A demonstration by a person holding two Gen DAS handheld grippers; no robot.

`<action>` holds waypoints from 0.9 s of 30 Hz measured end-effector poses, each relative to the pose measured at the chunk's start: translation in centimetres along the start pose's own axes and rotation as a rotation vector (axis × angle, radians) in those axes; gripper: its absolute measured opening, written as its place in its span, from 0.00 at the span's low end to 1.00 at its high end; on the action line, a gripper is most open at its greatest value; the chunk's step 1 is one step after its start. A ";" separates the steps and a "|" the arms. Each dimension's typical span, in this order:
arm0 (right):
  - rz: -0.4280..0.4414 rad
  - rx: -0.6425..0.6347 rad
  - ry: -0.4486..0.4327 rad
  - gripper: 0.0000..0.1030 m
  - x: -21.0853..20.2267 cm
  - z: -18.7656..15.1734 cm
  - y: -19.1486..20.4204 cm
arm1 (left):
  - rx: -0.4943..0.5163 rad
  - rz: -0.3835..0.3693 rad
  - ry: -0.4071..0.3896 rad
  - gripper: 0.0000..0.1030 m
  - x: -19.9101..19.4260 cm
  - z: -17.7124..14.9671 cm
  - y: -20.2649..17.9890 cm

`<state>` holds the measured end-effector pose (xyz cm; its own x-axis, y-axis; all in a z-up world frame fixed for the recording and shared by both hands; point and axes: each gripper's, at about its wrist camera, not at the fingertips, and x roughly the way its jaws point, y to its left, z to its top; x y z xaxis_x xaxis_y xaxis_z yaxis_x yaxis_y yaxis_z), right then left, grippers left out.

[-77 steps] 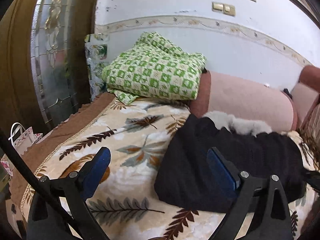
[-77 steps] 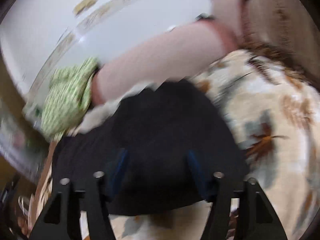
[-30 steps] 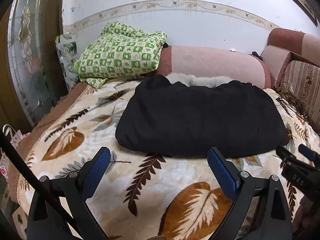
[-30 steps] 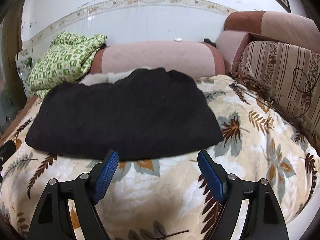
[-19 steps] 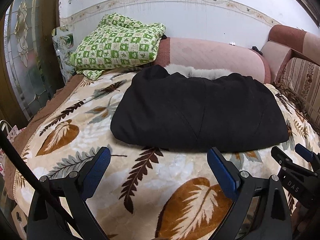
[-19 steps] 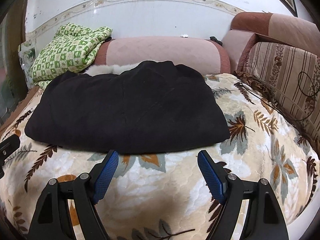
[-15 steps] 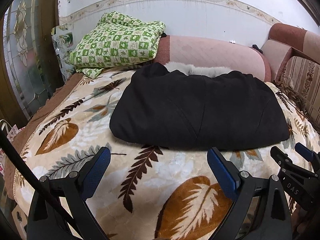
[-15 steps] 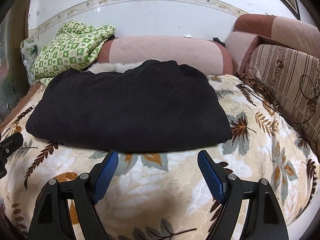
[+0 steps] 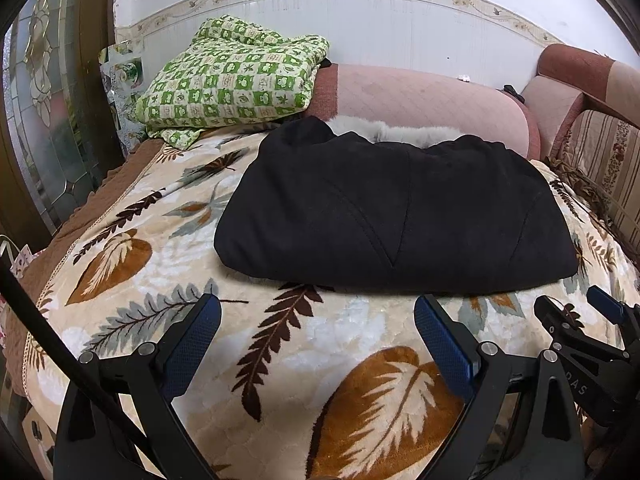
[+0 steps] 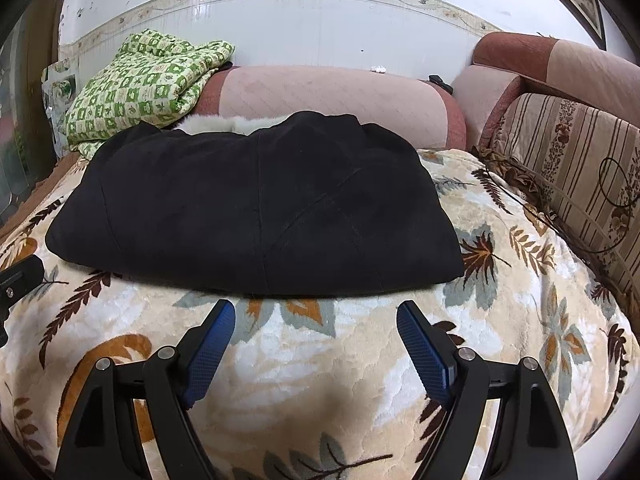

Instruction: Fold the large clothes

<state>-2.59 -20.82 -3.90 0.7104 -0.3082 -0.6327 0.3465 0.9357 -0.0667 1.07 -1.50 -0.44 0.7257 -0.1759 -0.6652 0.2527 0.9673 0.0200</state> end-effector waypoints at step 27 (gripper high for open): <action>-0.040 -0.098 -0.023 0.86 -0.2 -0.4 1.9 | -0.008 -0.017 0.019 0.94 0.2 0.0 0.0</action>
<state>-2.32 -18.89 -4.18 0.7115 -0.3481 -0.6105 0.3136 0.9347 -0.1674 1.21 -1.54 -0.62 0.7088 -0.1887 -0.6797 0.2599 0.9656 0.0029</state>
